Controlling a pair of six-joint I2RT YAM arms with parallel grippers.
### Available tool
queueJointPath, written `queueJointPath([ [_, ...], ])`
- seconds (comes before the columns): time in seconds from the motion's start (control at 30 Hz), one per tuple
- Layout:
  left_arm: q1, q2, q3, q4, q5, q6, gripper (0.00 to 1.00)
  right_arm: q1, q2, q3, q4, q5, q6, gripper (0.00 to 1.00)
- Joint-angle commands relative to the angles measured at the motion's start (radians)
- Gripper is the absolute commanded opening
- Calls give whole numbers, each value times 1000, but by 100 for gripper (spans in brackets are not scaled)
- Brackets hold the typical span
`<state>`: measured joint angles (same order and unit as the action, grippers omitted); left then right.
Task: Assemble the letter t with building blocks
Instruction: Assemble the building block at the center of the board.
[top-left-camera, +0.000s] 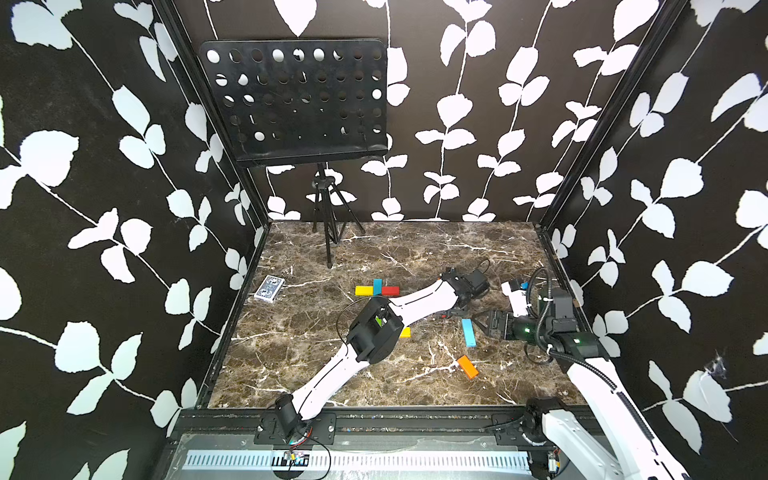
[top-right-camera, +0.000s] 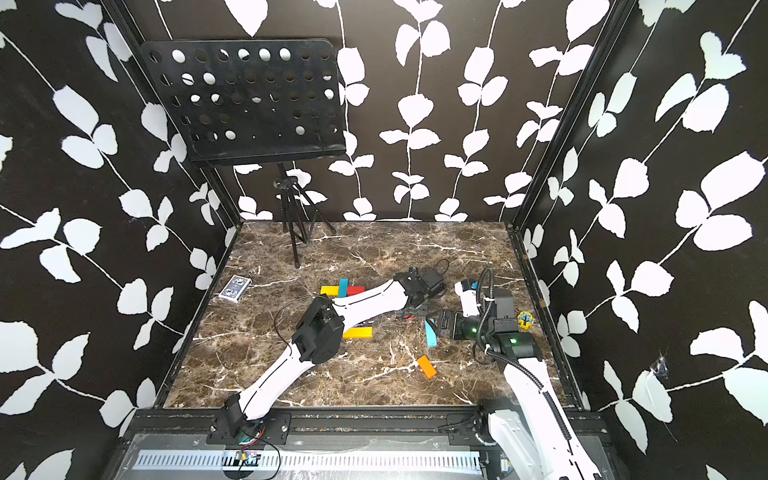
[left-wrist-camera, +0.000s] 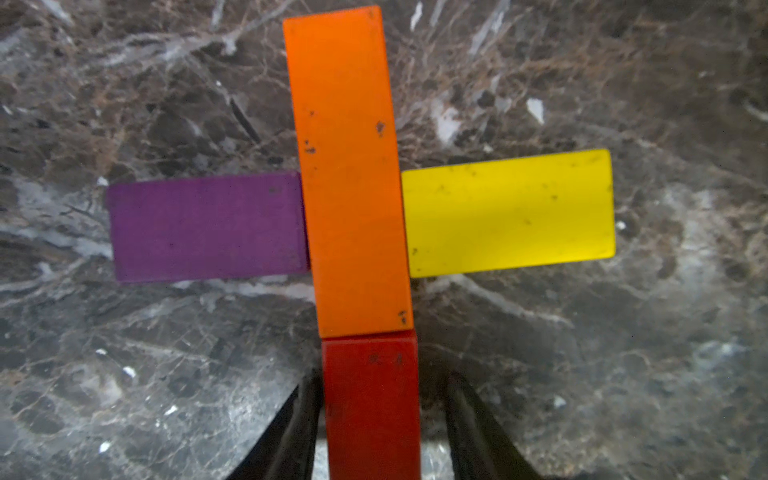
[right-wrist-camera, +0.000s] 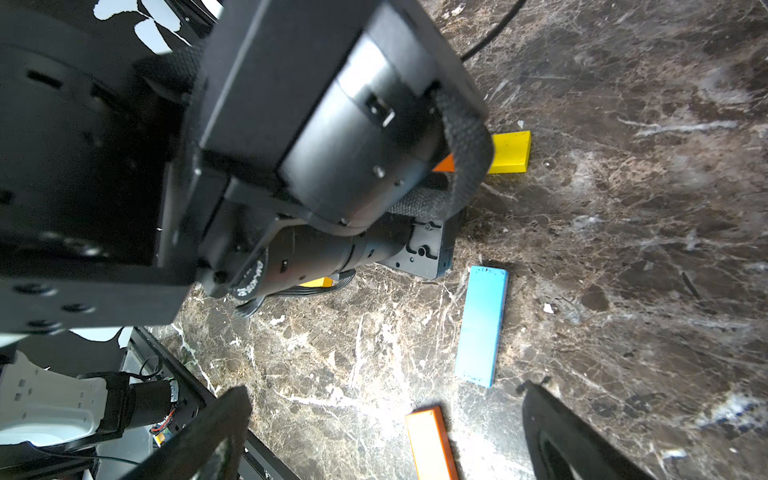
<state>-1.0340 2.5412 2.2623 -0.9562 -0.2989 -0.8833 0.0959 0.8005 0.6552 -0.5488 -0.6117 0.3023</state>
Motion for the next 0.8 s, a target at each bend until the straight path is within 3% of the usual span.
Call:
queueJointPath([
  [0.0,2,86,-50,-114,17,-5,52,-5,-13,-9,31,-20,-14,100],
  [0.53,37,44,-134,-25,58,25,53,-4,4,-6,24,-5,-12,100],
  [0.77,37,30,-138,18,71,86,63,-4,18,-4,20,3,-14,99],
])
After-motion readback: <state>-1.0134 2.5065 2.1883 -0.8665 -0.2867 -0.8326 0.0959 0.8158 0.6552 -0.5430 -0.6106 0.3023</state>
